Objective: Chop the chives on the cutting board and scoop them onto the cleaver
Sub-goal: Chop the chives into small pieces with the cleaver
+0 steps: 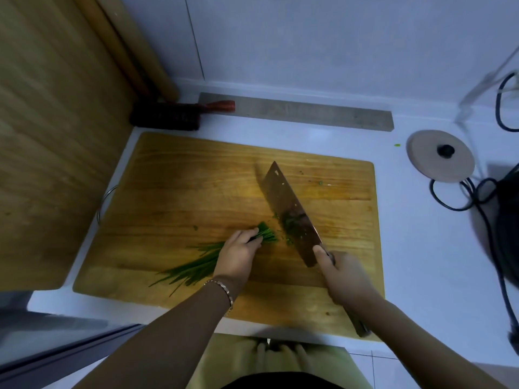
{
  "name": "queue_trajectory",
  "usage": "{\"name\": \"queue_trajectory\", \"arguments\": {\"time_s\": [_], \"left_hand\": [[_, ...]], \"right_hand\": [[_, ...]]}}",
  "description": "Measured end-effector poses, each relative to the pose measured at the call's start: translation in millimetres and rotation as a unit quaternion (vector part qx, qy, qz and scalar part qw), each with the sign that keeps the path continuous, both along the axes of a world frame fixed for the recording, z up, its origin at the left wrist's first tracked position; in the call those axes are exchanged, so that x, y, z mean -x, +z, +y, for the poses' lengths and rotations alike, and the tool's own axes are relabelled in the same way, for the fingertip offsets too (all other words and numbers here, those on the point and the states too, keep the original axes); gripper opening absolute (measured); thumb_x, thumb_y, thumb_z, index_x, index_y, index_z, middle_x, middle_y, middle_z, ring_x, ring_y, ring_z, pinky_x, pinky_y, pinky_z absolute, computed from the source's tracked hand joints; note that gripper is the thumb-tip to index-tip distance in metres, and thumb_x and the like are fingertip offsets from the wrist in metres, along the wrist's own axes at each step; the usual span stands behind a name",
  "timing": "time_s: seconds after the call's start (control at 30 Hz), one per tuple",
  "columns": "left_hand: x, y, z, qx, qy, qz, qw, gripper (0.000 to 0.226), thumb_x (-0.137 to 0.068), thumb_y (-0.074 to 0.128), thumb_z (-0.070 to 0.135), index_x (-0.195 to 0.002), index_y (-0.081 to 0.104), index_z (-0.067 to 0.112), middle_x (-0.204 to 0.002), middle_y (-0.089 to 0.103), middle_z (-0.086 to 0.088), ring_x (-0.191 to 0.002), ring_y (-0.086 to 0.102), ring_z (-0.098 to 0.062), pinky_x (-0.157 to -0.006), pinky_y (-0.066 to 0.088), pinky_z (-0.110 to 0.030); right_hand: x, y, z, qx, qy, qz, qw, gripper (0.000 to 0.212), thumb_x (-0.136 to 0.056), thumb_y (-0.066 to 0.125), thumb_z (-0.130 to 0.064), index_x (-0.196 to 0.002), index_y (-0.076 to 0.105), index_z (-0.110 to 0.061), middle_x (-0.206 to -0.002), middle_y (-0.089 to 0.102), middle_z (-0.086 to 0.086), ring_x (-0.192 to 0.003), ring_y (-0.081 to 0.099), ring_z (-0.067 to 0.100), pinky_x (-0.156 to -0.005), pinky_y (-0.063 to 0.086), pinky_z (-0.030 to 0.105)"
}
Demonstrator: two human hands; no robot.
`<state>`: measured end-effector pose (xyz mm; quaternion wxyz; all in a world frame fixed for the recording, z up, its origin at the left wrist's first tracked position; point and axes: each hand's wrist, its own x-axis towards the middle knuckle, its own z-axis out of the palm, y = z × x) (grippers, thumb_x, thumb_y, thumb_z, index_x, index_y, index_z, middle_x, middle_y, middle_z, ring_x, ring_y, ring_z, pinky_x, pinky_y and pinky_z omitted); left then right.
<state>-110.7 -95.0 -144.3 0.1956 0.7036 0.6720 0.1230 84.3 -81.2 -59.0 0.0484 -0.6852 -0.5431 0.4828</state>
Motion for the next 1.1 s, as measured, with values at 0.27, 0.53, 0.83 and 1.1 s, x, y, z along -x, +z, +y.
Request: {"name": "queue_trajectory", "arguments": {"time_s": [0.27,0.53,0.83,1.1], "left_hand": [[2.4,10.5,3.9,-0.016,-0.052,0.059,0.997,0.060,-0.034,0.089,-0.010,-0.090,0.073,0.006,-0.095,0.075,-0.014,-0.085,0.071,-0.030,-0.065,0.059,-0.039],[0.7,11.3,1.2,0.010,-0.034,0.030,0.999,0.055,-0.052,0.081,-0.014,-0.104,0.068,0.001,-0.107,0.071,-0.018,-0.098,0.066,-0.035,-0.079,0.056,-0.043],[-0.3,10.7,7.1,0.002,-0.051,0.057,0.997,0.060,-0.024,0.089,-0.012,-0.082,0.075,0.000,-0.085,0.076,-0.015,-0.074,0.072,-0.033,-0.060,0.059,-0.040],[0.9,7.2,6.0,0.005,0.022,-0.022,1.000,0.038,-0.069,0.073,-0.010,-0.105,0.067,-0.003,-0.111,0.066,-0.019,-0.092,0.066,-0.036,-0.078,0.057,-0.042]], "right_hand": [[18.6,2.3,-10.4,-0.009,0.048,-0.001,0.999,0.048,-0.096,0.038,-0.038,-0.086,0.061,0.003,-0.056,0.046,0.003,-0.052,0.045,0.018,-0.053,0.037,0.032],[25.0,-3.7,-9.4,-0.012,0.064,-0.014,0.998,0.048,-0.097,0.037,-0.037,-0.073,0.059,-0.001,-0.054,0.045,0.003,-0.049,0.044,0.016,-0.052,0.037,0.031],[33.5,-7.1,-12.3,-0.004,0.088,-0.074,0.993,0.045,-0.096,0.035,-0.040,-0.058,0.044,-0.019,-0.051,0.044,-0.003,-0.045,0.041,0.010,-0.046,0.032,0.022],[32.4,-20.7,-17.5,-0.020,0.079,-0.054,0.995,0.041,-0.096,0.037,-0.039,-0.060,0.044,-0.021,-0.053,0.042,-0.004,-0.045,0.039,0.010,-0.047,0.031,0.022]]}}
